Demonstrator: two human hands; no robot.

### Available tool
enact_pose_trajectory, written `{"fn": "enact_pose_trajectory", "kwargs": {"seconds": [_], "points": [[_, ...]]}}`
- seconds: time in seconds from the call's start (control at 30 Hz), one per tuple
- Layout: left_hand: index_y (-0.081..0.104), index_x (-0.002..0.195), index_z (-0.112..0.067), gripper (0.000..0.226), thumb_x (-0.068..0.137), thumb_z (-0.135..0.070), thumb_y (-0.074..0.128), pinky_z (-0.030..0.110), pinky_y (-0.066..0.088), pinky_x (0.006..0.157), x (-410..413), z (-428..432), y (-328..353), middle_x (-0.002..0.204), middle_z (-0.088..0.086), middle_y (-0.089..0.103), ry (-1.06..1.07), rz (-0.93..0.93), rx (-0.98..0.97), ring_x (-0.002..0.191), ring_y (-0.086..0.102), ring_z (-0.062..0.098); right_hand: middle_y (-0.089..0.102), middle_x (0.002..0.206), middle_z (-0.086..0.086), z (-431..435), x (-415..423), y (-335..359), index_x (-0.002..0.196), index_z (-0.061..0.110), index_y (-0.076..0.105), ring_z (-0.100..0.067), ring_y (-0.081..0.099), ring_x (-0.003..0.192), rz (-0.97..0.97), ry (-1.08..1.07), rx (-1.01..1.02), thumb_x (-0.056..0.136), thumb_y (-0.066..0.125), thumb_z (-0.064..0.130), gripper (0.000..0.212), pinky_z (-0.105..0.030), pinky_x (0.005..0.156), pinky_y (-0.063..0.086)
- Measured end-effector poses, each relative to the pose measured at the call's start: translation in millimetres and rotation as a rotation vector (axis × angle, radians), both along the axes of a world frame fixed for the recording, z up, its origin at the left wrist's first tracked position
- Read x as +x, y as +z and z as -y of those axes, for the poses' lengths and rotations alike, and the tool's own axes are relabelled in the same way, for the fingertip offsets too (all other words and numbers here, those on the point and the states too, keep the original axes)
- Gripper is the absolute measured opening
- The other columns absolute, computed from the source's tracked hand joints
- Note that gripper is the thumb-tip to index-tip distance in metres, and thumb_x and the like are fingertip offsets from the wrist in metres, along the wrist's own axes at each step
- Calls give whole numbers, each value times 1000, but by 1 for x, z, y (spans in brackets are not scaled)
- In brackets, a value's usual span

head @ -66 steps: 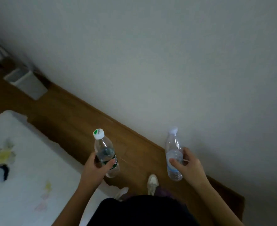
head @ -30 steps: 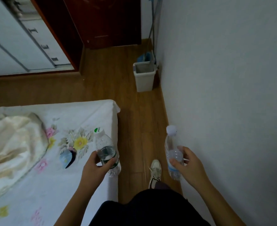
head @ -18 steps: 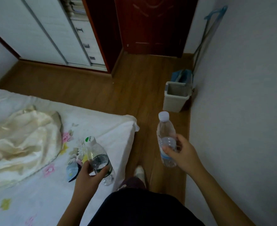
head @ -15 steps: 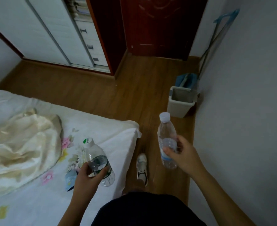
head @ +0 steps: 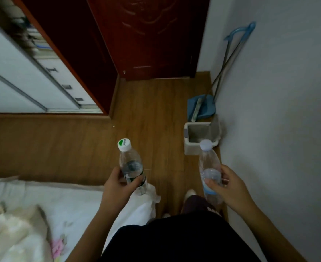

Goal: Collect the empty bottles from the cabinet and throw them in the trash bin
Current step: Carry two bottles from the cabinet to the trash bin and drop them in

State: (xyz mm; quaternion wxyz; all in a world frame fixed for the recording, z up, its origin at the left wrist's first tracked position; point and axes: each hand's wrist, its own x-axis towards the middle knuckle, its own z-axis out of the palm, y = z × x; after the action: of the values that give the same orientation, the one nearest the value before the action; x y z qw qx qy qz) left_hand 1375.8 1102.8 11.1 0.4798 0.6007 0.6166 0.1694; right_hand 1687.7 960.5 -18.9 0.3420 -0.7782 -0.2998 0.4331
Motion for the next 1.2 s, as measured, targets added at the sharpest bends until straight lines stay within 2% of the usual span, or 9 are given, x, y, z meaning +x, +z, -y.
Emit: {"fn": "enact_pose_trajectory", "kwargs": {"seconds": [0.13,0.33,0.5,0.67,0.77,0.83,0.93,1.07,1.2], "points": [[62,121,-24,72,62,-61,80,36,59,86,43,-76,-6,109,-8,74,-7,2,-7,100,71,10,67,105,17,-68,43,-7,119,31,59,-3,65,96,0,-24,-3,80,79,35,44,-15,71,52],[62,124,-22,84,55,-68,76,34,55,85,96,-170,-4,107,-7,73,84,-37,-17,100,68,9,67,107,18,-196,103,1,117,39,54,0,65,98,-84,27,43,81,78,36,43,-22,80,56],[61,122,-23,66,69,-56,80,30,54,82,138,-246,6,107,-8,73,57,-34,-28,99,68,8,68,119,11,-295,147,19,131,27,56,-8,66,108,-74,107,107,78,77,43,59,-39,92,59],[63,116,-23,55,70,-48,79,24,50,75,196,-342,12,102,-9,72,-39,-39,24,91,67,-1,65,123,4,-362,182,22,133,18,56,-12,62,112,1,-21,110,82,78,30,57,-29,98,50],[61,115,-22,52,72,-42,83,30,51,81,246,-411,1,102,-11,68,-177,-44,-2,93,64,3,61,117,12,-377,206,8,130,28,54,-7,60,107,32,-130,49,82,77,39,55,-27,95,49],[60,117,-26,61,68,-53,83,34,52,85,283,-454,-8,107,-10,67,-321,-78,-3,98,64,9,64,116,9,-378,218,-1,127,25,56,-11,63,105,34,-273,14,81,77,42,54,-34,94,53],[62,112,-33,70,54,-69,75,34,54,85,339,-511,-16,108,-15,67,-576,-78,-40,101,63,4,66,113,7,-377,217,-7,124,24,58,-15,65,101,111,-502,-56,81,77,43,52,-32,87,52],[63,110,-33,49,67,-44,86,29,55,80,405,-554,-13,107,-16,68,-934,-81,-64,102,64,3,69,105,6,-377,187,-6,115,26,59,-13,66,94,148,-805,-98,81,77,42,42,-28,79,53],[59,124,-31,58,73,-41,84,29,52,82,453,-567,-13,115,-16,65,-1239,-92,-44,107,60,5,69,102,7,-375,142,-5,114,23,59,-10,67,90,137,-1073,-105,81,77,41,41,-27,75,55]]}}
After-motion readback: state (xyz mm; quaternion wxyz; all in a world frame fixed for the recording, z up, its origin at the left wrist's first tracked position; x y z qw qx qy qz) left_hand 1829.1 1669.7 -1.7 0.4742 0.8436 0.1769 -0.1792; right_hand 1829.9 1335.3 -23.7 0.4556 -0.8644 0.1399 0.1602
